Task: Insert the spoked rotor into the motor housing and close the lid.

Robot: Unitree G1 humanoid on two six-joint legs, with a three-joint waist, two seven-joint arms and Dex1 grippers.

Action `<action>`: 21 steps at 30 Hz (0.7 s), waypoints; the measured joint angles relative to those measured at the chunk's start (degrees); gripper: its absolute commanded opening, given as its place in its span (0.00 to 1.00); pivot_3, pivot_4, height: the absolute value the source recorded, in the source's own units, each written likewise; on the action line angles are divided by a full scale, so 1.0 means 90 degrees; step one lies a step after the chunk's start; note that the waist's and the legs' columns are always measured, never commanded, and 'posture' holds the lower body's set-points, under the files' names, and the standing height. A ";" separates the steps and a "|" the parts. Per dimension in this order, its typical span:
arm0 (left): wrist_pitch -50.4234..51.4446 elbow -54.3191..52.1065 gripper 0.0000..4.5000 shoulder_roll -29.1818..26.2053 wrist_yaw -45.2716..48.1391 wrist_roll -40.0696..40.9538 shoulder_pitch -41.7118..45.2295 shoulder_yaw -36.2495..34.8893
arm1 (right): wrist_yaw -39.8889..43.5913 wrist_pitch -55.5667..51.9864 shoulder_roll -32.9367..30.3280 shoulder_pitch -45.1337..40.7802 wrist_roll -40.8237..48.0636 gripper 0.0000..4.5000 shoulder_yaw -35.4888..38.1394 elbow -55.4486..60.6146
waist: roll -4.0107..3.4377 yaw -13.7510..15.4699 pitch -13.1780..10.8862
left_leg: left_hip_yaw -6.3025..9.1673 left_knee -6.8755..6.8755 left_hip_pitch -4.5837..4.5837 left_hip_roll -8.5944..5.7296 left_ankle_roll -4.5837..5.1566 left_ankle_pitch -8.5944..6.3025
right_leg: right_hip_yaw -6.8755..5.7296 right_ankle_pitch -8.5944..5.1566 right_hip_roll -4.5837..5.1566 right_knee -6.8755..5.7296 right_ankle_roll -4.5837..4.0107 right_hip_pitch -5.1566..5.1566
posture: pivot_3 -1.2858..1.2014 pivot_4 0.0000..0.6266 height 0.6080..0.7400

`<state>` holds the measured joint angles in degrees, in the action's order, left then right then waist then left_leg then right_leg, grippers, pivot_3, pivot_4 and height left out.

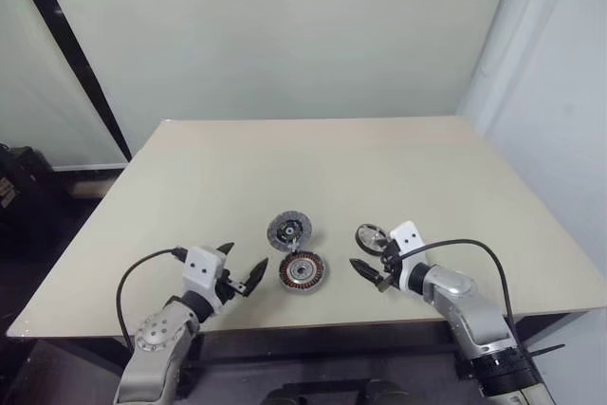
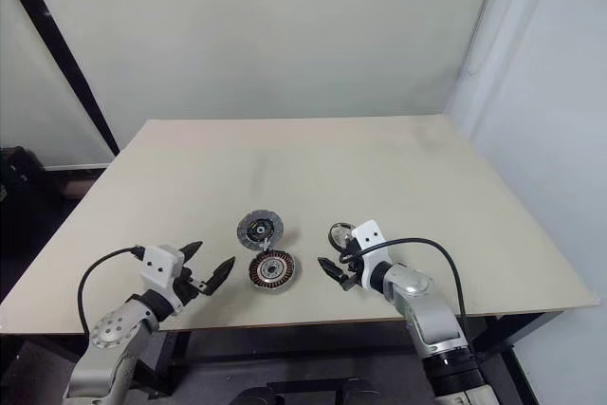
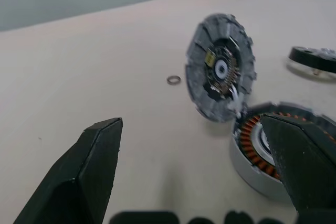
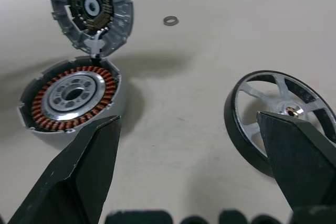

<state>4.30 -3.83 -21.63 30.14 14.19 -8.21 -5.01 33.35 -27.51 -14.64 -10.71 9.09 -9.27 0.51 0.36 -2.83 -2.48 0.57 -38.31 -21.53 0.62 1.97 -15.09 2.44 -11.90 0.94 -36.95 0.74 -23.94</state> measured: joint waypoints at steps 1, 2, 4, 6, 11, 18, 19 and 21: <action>0.0004 0.0000 1.00 0.0000 0.0005 -0.0006 -0.0011 0.0015 | 0.0000 -0.0045 -0.0005 -0.0001 0.0016 1.00 0.0002 0.0052 | 0.0000 0.0001 0.0000 | 0.0000 0.0000 0.0000 0.0000 0.0000 0.0000 | -0.0001 0.0000 0.0000 0.0000 0.0000 0.0001 | 0.52 0.00 1.00; 0.0005 0.0000 1.00 0.0000 0.0007 -0.0014 -0.0016 0.0026 | -0.0006 -0.0111 -0.0011 -0.0003 0.0032 1.00 0.0004 0.0104 | 0.0000 0.0001 0.0000 | 0.0000 0.0000 0.0000 0.0000 0.0000 0.0000 | -0.0001 0.0000 0.0000 0.0000 0.0000 0.0001 | 0.52 0.00 1.00; 0.0009 0.0000 1.00 0.0000 -0.0003 -0.0043 -0.0015 0.0038 | -0.0040 -0.0222 -0.0018 -0.0006 0.0045 1.00 0.0019 0.0188 | 0.0000 0.0000 0.0000 | 0.0000 -0.0001 0.0000 0.0000 0.0000 0.0000 | -0.0001 0.0000 0.0000 0.0000 0.0000 0.0001 | 0.52 0.00 1.00; 0.0010 0.0003 1.00 0.0000 -0.0046 -0.0110 -0.0010 0.0039 | -0.0106 -0.0350 -0.0022 -0.0016 0.0050 1.00 0.0055 0.0274 | 0.0000 0.0000 0.0000 | 0.0000 -0.0001 0.0000 0.0000 0.0000 0.0000 | 0.0000 0.0000 0.0000 0.0000 0.0000 0.0001 | 0.52 0.00 1.00; -0.0016 0.0060 1.00 0.0015 -0.0154 -0.0278 0.0038 0.0039 | -0.0240 -0.0545 -0.0016 -0.0061 0.0052 1.00 0.0139 0.0369 | 0.0000 0.0000 0.0000 | 0.0000 -0.0001 0.0000 0.0000 0.0000 0.0000 | -0.0001 0.0001 0.0000 0.0000 0.0001 0.0000 | 0.52 0.00 1.00; -0.0080 0.0096 1.00 0.0099 -0.0149 -0.0299 0.0042 0.0053 | -0.0284 -0.0635 -0.0026 -0.0060 0.0034 1.00 0.0128 0.0384 | 0.0000 0.0000 0.0000 | -0.0001 -0.0001 -0.0001 -0.0001 0.0000 0.0000 | -0.0001 0.0001 0.0000 0.0000 0.0002 0.0000 | 0.52 0.00 1.00; -0.0089 0.0096 1.00 0.0110 -0.0147 -0.0299 0.0042 0.0056 | -0.0285 -0.0638 -0.0028 -0.0060 0.0031 1.00 0.0126 0.0385 | 0.0000 0.0000 0.0000 | -0.0002 -0.0001 -0.0001 -0.0001 0.0000 0.0000 | 0.0000 0.0000 0.0000 0.0000 0.0001 0.0000 | 0.52 0.00 1.00; -0.0102 0.0098 1.00 0.0132 -0.0141 -0.0300 0.0042 0.0070 | -0.0288 -0.0641 -0.0035 -0.0060 0.0021 1.00 0.0106 0.0386 | 0.0000 0.0000 0.0000 | -0.0001 -0.0001 -0.0001 -0.0001 0.0000 0.0000 | -0.0001 0.0000 0.0000 0.0000 0.0000 0.0001 | 0.52 0.00 1.00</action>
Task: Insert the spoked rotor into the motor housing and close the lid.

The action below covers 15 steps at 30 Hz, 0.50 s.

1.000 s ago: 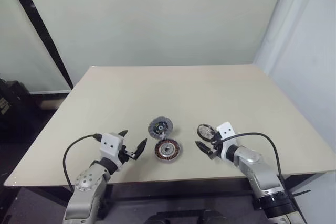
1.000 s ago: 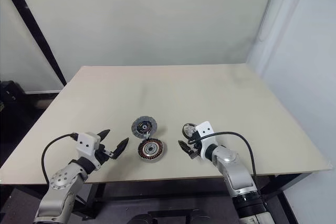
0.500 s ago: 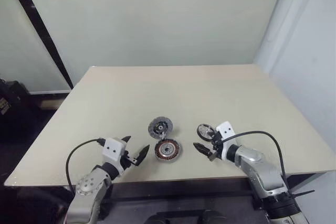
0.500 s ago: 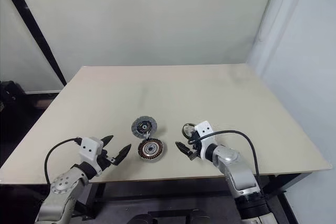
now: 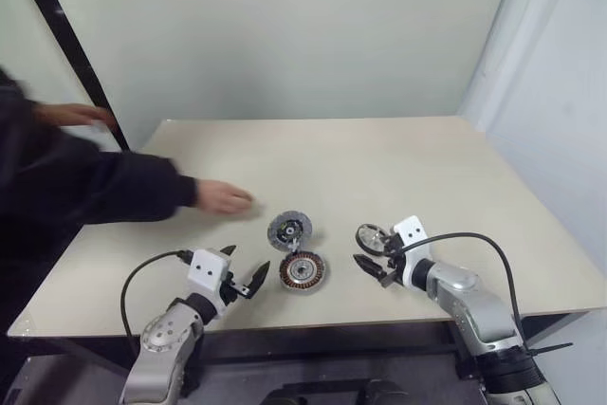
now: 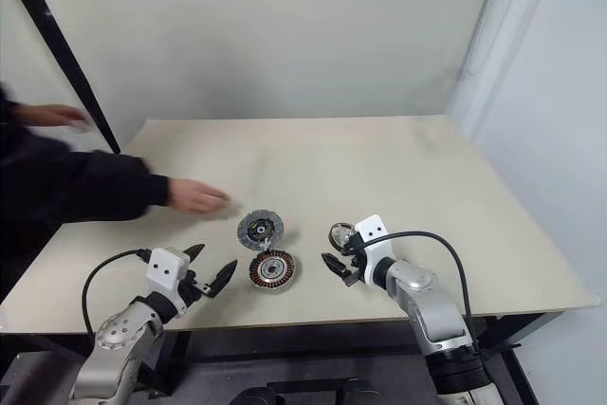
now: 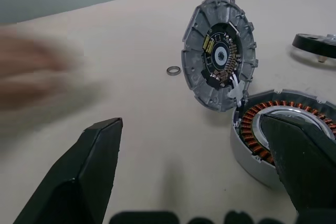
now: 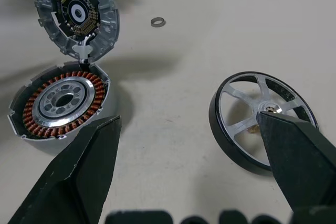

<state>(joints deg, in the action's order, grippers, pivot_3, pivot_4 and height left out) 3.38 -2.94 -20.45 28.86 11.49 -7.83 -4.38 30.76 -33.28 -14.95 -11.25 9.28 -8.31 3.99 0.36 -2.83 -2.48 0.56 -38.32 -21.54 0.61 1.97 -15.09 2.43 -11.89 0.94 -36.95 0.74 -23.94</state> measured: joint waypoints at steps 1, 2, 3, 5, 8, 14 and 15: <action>-0.0004 0.0003 1.00 0.0001 0.0002 0.0000 0.0000 0.0002 | -0.0002 -0.0001 -0.0004 0.0000 -0.0004 1.00 -0.0016 0.0001 | 0.0000 0.0000 0.0000 | 0.0000 0.0000 0.0000 0.0000 0.0000 0.0000 | 0.0000 0.0000 0.0000 0.0000 0.0000 0.0000 | 0.52 0.00 1.00; -0.0008 0.0005 1.00 0.0001 0.0005 0.0000 0.0000 0.0002 | -0.0004 -0.0001 -0.0010 0.0001 -0.0010 1.00 -0.0028 0.0001 | 0.0000 0.0000 0.0000 | 0.0000 0.0000 0.0000 0.0000 0.0000 0.0000 | 0.0000 0.0000 0.0000 0.0000 0.0000 0.0000 | 0.52 0.00 1.00; -0.0011 0.0006 1.00 0.0001 0.0007 0.0000 0.0000 0.0002 | -0.0010 -0.0001 -0.0020 0.0002 -0.0025 1.00 -0.0036 0.0002 | 0.0000 0.0000 0.0000 | 0.0000 0.0000 0.0000 0.0000 0.0000 0.0000 | 0.0000 0.0000 0.0000 0.0000 0.0000 0.0000 | 0.52 0.00 1.00; -0.0015 0.0017 1.00 0.0001 0.0015 0.0000 0.0001 0.0003 | -0.0025 0.0000 -0.0045 0.0005 -0.0033 1.00 -0.0044 0.0002 | 0.0000 0.0000 0.0000 | -0.0001 0.0000 0.0000 0.0000 0.0000 0.0000 | 0.0000 0.0000 0.0000 0.0000 0.0000 0.0000 | 0.52 0.00 1.00; -0.0022 0.0062 1.00 0.0002 0.0041 0.0000 0.0006 0.0006 | -0.0059 0.0000 -0.0098 0.0014 -0.0052 1.00 -0.0064 0.0002 | 0.0000 0.0000 0.0000 | 0.0000 0.0000 0.0000 0.0000 0.0000 0.0000 | 0.0001 0.0000 0.0000 0.0000 0.0000 0.0000 | 0.52 0.00 1.00; -0.0042 0.0074 1.00 0.0005 0.0071 -0.0001 0.0022 0.0015 | -0.0051 -0.0007 -0.0251 0.0028 -0.0052 1.00 -0.0103 0.0001 | 0.0000 0.0000 0.0000 | -0.0001 0.0000 0.0000 0.0000 0.0000 0.0000 | 0.0000 0.0000 0.0000 0.0000 0.0000 0.0000 | 0.52 0.00 1.00; -0.0046 0.0075 1.00 0.0005 0.0073 -0.0001 0.0025 0.0015 | -0.0051 -0.0013 -0.0272 0.0031 -0.0052 1.00 -0.0104 0.0002 | 0.0000 0.0000 0.0000 | -0.0001 0.0000 0.0000 0.0000 0.0000 0.0000 | 0.0000 0.0000 0.0000 0.0000 0.0000 0.0000 | 0.52 0.00 1.00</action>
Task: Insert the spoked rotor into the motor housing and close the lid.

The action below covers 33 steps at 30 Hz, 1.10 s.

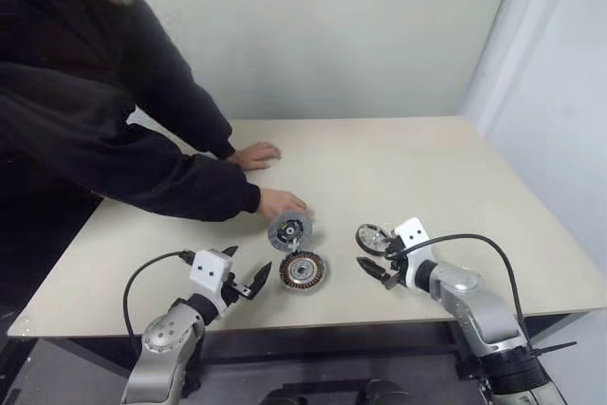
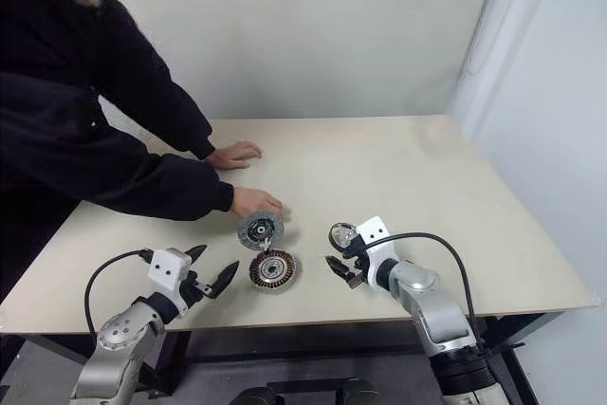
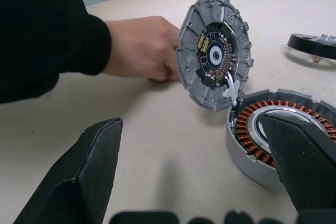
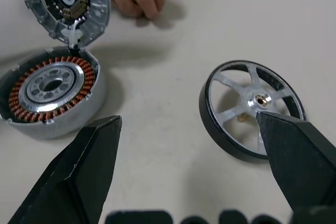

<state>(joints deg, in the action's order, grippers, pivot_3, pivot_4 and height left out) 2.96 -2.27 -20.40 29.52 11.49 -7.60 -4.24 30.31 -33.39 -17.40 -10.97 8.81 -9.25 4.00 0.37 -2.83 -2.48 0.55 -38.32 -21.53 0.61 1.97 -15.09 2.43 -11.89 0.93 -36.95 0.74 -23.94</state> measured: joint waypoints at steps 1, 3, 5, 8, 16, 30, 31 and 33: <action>-0.0008 0.0003 1.00 0.0000 0.0006 0.0000 0.0003 0.0001 | 0.0004 -0.0009 -0.0026 0.0003 0.0001 1.00 -0.0002 0.0000 | 0.0000 0.0000 0.0000 | 0.0000 0.0000 0.0000 0.0000 0.0000 0.0000 | 0.0000 0.0000 0.0000 0.0000 0.0000 0.0000 | 0.52 0.00 1.00; -0.0029 0.0024 1.00 0.0000 0.0037 0.0000 0.0023 0.0002 | 0.0041 -0.0047 -0.0089 0.0021 0.0002 1.00 -0.0008 0.0000 | 0.0000 0.0001 0.0000 | -0.0001 0.0000 0.0000 -0.0001 0.0000 0.0000 | 0.0000 0.0000 0.0000 0.0000 0.0000 0.0001 | 0.52 0.00 1.00; -0.0036 0.0065 1.00 0.0000 0.0058 0.0000 0.0049 0.0003 | 0.0084 -0.0080 -0.0164 0.0040 0.0007 1.00 -0.0031 0.0000 | 0.0000 0.0000 0.0000 | -0.0001 0.0000 0.0000 -0.0001 0.0000 0.0000 | 0.0000 0.0000 0.0000 0.0000 0.0000 0.0002 | 0.52 0.00 1.00; -0.0042 0.0107 1.00 0.0000 0.0071 0.0000 0.0067 0.0003 | 0.0128 -0.0141 -0.0210 0.0049 0.0009 1.00 -0.0049 0.0000 | 0.0001 0.0000 0.0000 | -0.0001 0.0000 0.0000 -0.0001 0.0000 0.0000 | 0.0000 0.0000 0.0000 0.0000 0.0001 0.0002 | 0.52 0.00 1.00; -0.0066 0.0135 1.00 -0.0001 0.0128 0.0001 0.0105 0.0002 | 0.0133 -0.0195 -0.0234 0.0107 0.0008 1.00 -0.0106 0.0000 | 0.0001 0.0000 0.0000 | -0.0001 0.0000 0.0001 -0.0001 0.0000 0.0000 | 0.0000 0.0001 0.0000 0.0000 0.0001 0.0002 | 0.52 0.00 1.00; -0.0068 0.0199 1.00 -0.0007 0.0258 0.0014 0.0165 0.0002 | 0.0089 -0.0421 -0.0429 0.0232 0.0024 1.00 -0.0056 0.0004 | 0.0001 0.0001 0.0001 | -0.0002 -0.0002 0.0001 -0.0001 0.0000 0.0000 | -0.0001 0.0000 -0.0001 0.0000 0.0000 0.0005 | 0.52 0.00 1.00; -0.0068 0.0199 1.00 -0.0007 0.0265 0.0014 0.0165 0.0002 | 0.0113 -0.0460 -0.0435 0.0250 0.0027 1.00 -0.0056 0.0005 | 0.0001 0.0001 0.0001 | -0.0002 -0.0002 0.0001 -0.0002 0.0000 0.0000 | -0.0001 0.0000 -0.0001 0.0000 0.0000 0.0005 | 0.52 0.00 1.00; -0.0068 0.0200 1.00 -0.0007 0.0298 0.0015 0.0168 0.0002 | 0.0136 -0.0537 -0.0457 0.0285 0.0040 1.00 -0.0057 0.0015 | 0.0001 0.0000 0.0001 | -0.0001 -0.0002 0.0002 -0.0001 0.0001 0.0000 | 0.0000 0.0000 -0.0001 0.0000 0.0000 0.0005 | 0.52 0.00 1.00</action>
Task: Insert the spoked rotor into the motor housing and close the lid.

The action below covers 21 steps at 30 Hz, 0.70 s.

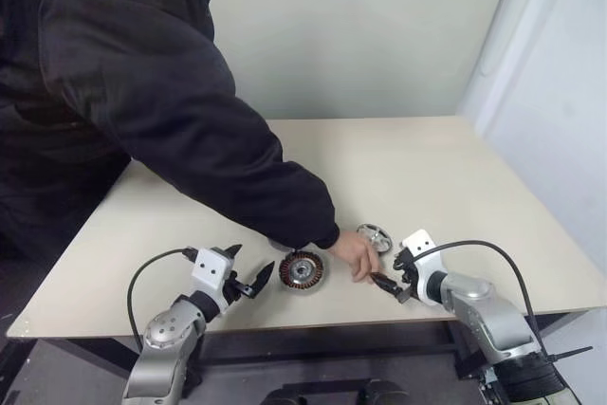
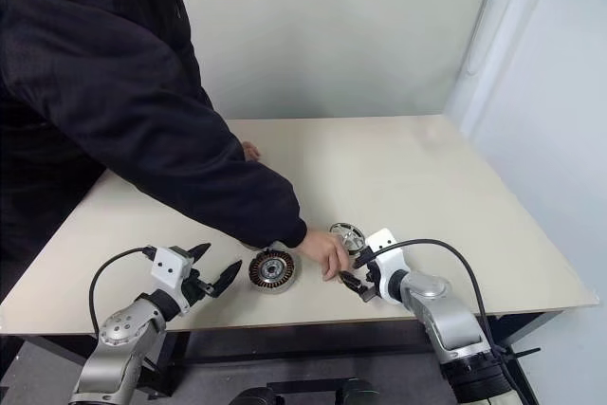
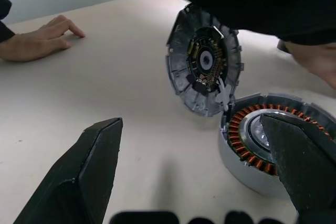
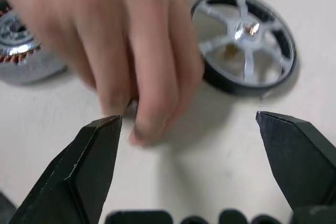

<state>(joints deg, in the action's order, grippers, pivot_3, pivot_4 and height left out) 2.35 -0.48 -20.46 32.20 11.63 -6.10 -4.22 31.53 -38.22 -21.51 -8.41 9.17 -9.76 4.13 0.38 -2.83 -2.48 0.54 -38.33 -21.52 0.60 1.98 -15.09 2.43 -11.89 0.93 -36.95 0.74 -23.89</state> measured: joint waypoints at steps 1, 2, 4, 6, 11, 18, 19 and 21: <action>0.0000 0.0000 1.00 0.0000 0.0010 0.0000 0.0001 0.0000 | 0.0007 -0.0028 -0.0013 0.0003 0.0006 1.00 0.0000 0.0008 | 0.0000 0.0000 0.0000 | 0.0000 0.0000 0.0000 0.0000 0.0000 0.0000 | 0.0000 0.0000 0.0000 0.0000 0.0000 0.0000 | 0.52 0.00 1.00; 0.0000 0.0000 1.00 0.0000 0.0016 0.0000 0.0001 0.0000 | 0.0030 -0.0047 -0.0026 0.0005 0.0012 1.00 0.0000 0.0026 | 0.0000 0.0000 0.0000 | 0.0000 -0.0001 0.0000 0.0000 0.0000 0.0000 | 0.0000 0.0000 0.0000 0.0000 -0.0001 0.0000 | 0.52 0.00 1.00; 0.0000 0.0001 1.00 0.0000 0.0028 0.0000 0.0003 0.0000 | 0.0090 -0.0081 -0.0031 0.0016 0.0019 1.00 -0.0012 0.0093 | 0.0000 0.0001 0.0000 | 0.0000 -0.0001 0.0001 0.0000 0.0000 0.0000 | 0.0000 -0.0001 0.0000 0.0000 -0.0001 0.0001 | 0.52 0.00 1.00; 0.0001 0.0001 1.00 -0.0001 0.0036 0.0001 0.0008 0.0000 | 0.0126 -0.0091 -0.0029 0.0022 0.0020 1.00 -0.0048 0.0118 | 0.0000 0.0001 0.0000 | 0.0000 -0.0001 0.0001 0.0000 0.0000 0.0000 | -0.0001 -0.0001 0.0000 0.0000 -0.0001 0.0001 | 0.52 0.00 1.00; 0.0010 0.0001 1.00 -0.0026 0.0055 0.0003 0.0013 -0.0002 | 0.0130 -0.0096 -0.0015 0.0056 0.0016 1.00 -0.0140 0.0117 | 0.0000 0.0001 0.0000 | 0.0001 -0.0001 0.0000 0.0000 0.0000 0.0000 | 0.0000 -0.0001 0.0000 0.0000 -0.0001 0.0001 | 0.52 0.00 1.00; 0.0051 0.0001 1.00 -0.0056 0.0080 0.0014 0.0013 -0.0004 | 0.0131 -0.0096 -0.0012 0.0065 0.0014 1.00 -0.0218 0.0117 | 0.0000 0.0001 0.0000 | 0.0002 -0.0001 0.0000 0.0000 0.0000 0.0000 | -0.0001 -0.0001 0.0000 0.0000 -0.0001 0.0001 | 0.52 0.00 1.00; 0.0054 0.0001 1.00 -0.0056 0.0080 0.0015 0.0013 -0.0004 | 0.0131 -0.0096 -0.0012 0.0070 0.0013 1.00 -0.0226 0.0117 | 0.0000 0.0001 0.0000 | 0.0002 -0.0001 0.0000 0.0000 0.0000 0.0000 | -0.0001 -0.0001 0.0000 0.0001 -0.0001 0.0001 | 0.52 0.00 1.00; 0.0068 0.0000 1.00 -0.0056 0.0081 0.0015 0.0014 -0.0004 | 0.0131 -0.0096 -0.0012 0.0074 0.0013 1.00 -0.0239 0.0117 | 0.0000 0.0001 0.0000 | 0.0002 -0.0001 0.0000 0.0000 0.0000 0.0000 | -0.0001 -0.0001 0.0000 0.0001 -0.0001 0.0001 | 0.52 0.00 1.00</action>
<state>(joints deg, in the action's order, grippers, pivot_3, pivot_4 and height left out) 2.96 -0.47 -20.97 32.93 11.76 -5.97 -4.25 32.71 -39.09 -21.62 -7.74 9.28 -11.91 5.19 0.38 -2.83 -2.48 0.55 -38.35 -21.51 0.60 1.98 -15.09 2.42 -11.90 0.93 -36.95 0.73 -23.89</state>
